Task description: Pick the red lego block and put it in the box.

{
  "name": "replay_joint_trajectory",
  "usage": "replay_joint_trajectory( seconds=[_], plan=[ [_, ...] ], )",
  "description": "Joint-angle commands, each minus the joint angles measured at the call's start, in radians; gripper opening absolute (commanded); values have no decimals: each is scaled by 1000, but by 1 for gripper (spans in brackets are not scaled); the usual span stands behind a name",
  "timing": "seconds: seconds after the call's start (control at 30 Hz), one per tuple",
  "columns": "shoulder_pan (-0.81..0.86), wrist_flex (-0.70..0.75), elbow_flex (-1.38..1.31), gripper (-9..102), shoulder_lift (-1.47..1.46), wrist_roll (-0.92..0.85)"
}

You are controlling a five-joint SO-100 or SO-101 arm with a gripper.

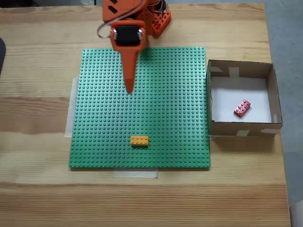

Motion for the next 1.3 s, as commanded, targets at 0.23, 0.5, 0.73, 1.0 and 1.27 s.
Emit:
replay_joint_trajectory(
  seconds=[0.23,0.5,0.73,1.0,1.27],
  plan=[
    [44,144,37,-1,233,32],
    [38,204,81,-1,396,32],
    [26,219,144,-1,511,17],
    [25,233,282,-1,626,23],
    [25,265,385,-1,660,61]
  ],
)
